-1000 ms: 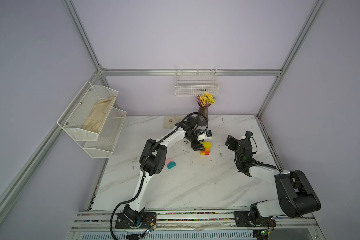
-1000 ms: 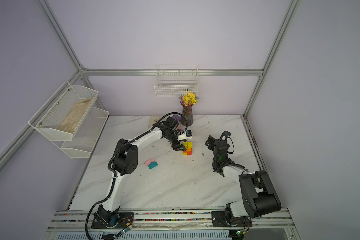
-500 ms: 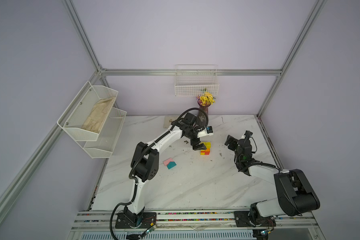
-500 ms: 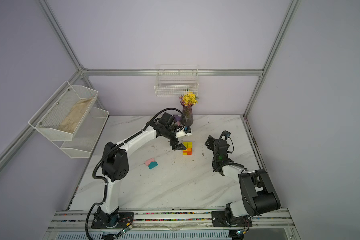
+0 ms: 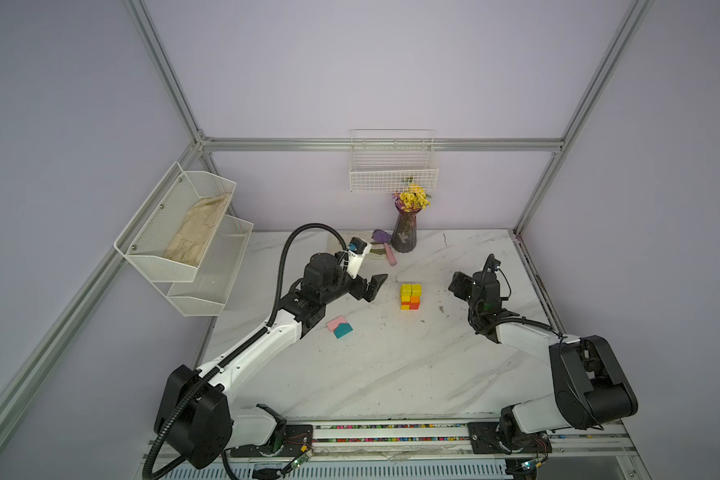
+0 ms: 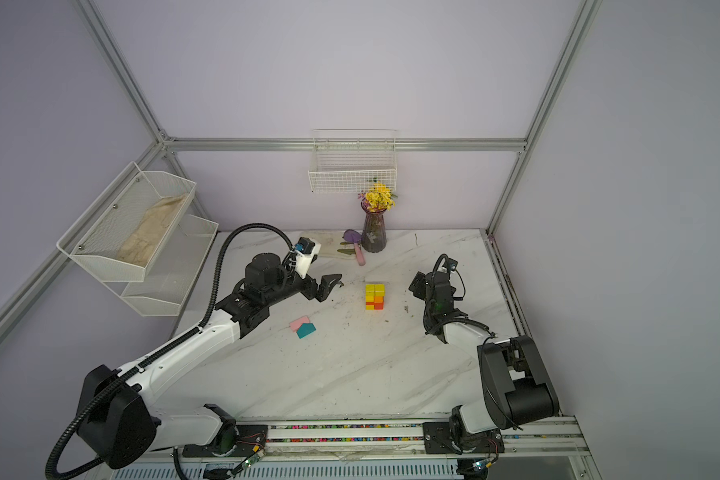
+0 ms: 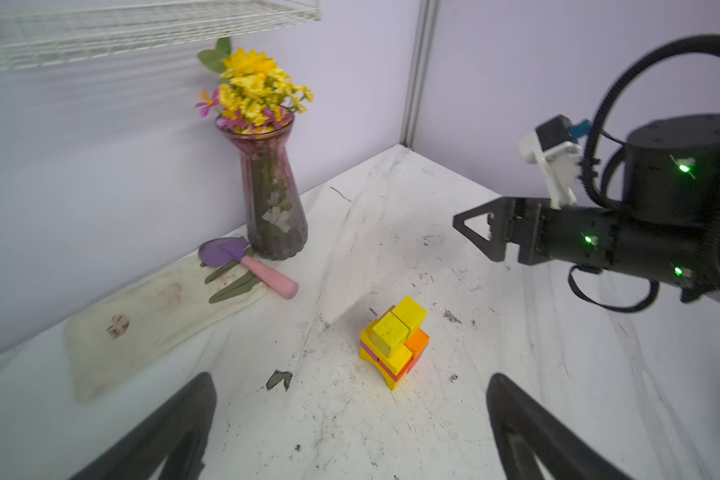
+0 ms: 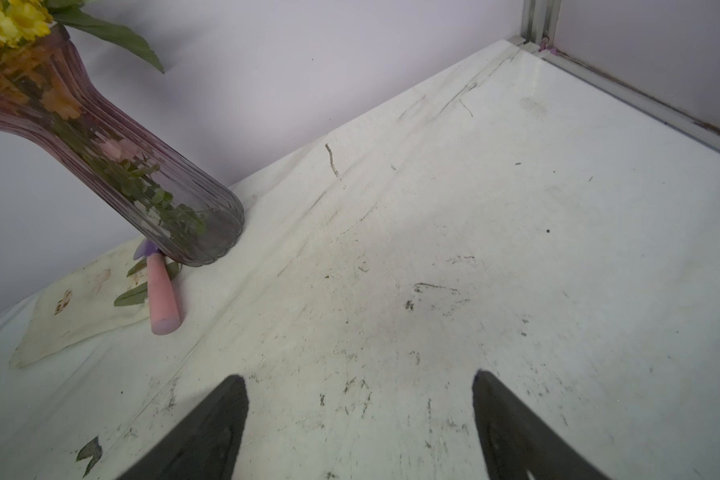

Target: Build the wood block tower

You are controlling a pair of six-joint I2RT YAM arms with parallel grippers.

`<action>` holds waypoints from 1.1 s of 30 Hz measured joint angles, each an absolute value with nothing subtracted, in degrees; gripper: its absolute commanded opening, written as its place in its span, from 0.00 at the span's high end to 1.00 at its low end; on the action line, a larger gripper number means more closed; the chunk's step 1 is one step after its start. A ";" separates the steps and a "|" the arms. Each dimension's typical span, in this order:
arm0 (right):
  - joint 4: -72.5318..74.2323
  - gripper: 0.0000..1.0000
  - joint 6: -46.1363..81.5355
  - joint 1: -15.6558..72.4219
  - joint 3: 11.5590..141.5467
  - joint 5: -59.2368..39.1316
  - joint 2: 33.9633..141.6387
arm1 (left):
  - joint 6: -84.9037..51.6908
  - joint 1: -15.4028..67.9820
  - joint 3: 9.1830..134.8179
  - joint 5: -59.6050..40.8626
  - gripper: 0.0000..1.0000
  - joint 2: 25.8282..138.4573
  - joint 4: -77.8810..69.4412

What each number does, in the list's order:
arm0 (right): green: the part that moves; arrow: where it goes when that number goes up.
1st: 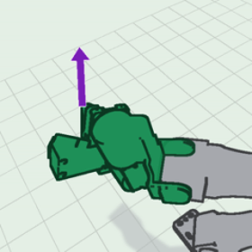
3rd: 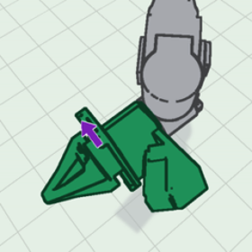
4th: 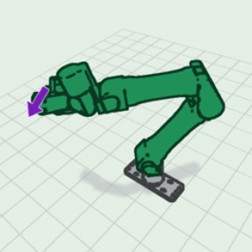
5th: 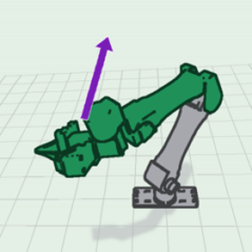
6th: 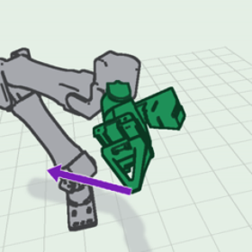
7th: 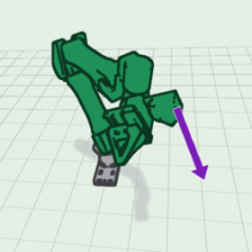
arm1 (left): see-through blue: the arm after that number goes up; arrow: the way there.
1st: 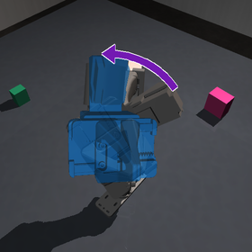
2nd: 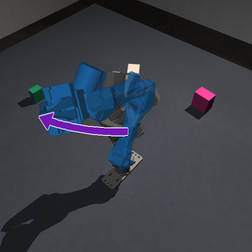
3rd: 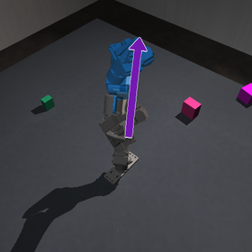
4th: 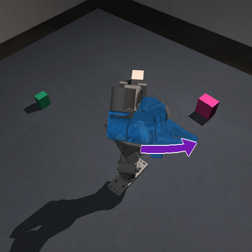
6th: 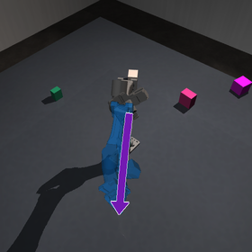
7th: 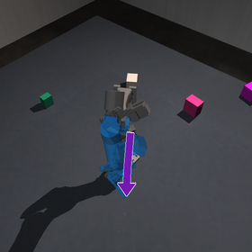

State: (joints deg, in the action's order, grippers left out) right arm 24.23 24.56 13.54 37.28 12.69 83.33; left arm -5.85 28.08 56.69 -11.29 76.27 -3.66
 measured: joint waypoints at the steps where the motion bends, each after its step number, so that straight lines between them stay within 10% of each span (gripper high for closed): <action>1: 23.86 0.13 24.53 13.54 37.28 12.32 83.26 | -8.73 27.29 56.42 -10.83 0.00 77.25 -4.36; 33: 22.85 0.16 21.54 18.17 40.97 0.21 89.62 | -30.92 27.46 55.70 -16.32 0.05 104.38 -11.62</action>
State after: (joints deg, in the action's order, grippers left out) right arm 22.85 21.54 18.17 40.97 0.21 89.62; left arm -30.92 27.46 55.70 -16.32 104.38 -11.62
